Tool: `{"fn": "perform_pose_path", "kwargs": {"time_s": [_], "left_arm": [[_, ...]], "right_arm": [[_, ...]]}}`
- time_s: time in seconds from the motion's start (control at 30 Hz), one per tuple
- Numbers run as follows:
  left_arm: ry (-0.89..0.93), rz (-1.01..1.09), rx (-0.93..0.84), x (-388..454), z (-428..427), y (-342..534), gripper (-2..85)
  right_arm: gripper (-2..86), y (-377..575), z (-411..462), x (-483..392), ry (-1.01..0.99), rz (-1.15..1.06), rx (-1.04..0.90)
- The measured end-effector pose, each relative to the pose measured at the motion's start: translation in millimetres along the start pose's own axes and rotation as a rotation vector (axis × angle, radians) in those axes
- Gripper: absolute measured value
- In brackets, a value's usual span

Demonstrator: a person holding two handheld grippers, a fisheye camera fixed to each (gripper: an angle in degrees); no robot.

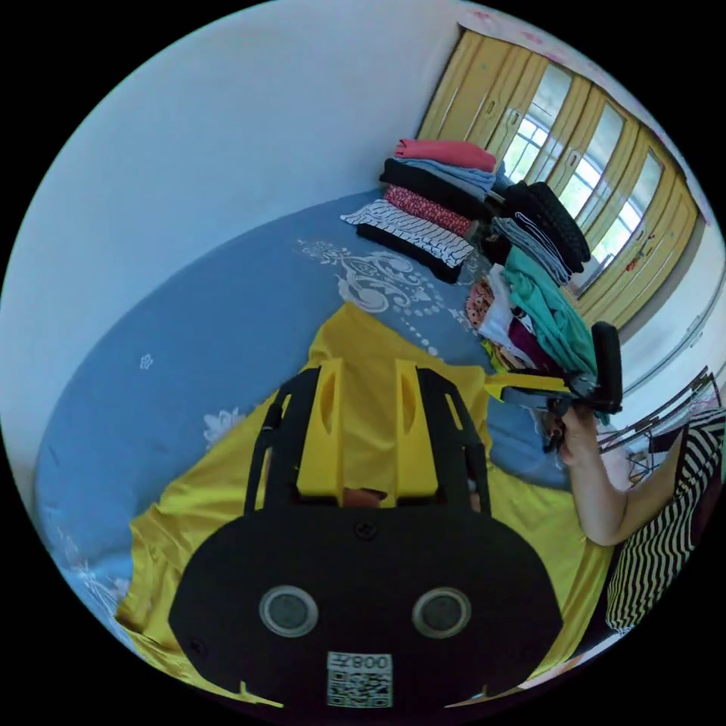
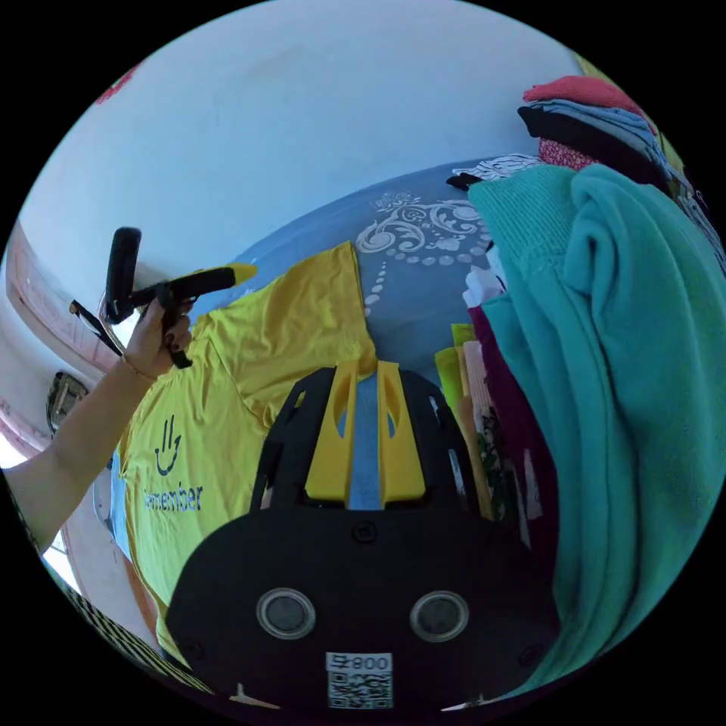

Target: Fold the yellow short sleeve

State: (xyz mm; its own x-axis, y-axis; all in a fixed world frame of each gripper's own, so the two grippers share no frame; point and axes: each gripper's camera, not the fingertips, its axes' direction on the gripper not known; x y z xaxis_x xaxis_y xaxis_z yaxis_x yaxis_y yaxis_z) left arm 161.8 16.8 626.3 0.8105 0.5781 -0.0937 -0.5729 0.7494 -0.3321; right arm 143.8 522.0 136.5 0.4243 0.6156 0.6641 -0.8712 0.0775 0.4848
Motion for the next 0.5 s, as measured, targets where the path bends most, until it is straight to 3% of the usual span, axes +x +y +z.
{"fn": "perform_pose_path", "kwargs": {"time_s": [0.27,0.5], "left_arm": [[-0.038,0.014,-0.154,2,139,-143,9.3],[-0.128,0.096,-0.270,18,218,-196,4.9]], "right_arm": [[3.2,-8,-9,-21,-0.078,-0.003,-0.041],[2.4,-12,-13,-79,-0.030,-0.114,-0.077]]}}
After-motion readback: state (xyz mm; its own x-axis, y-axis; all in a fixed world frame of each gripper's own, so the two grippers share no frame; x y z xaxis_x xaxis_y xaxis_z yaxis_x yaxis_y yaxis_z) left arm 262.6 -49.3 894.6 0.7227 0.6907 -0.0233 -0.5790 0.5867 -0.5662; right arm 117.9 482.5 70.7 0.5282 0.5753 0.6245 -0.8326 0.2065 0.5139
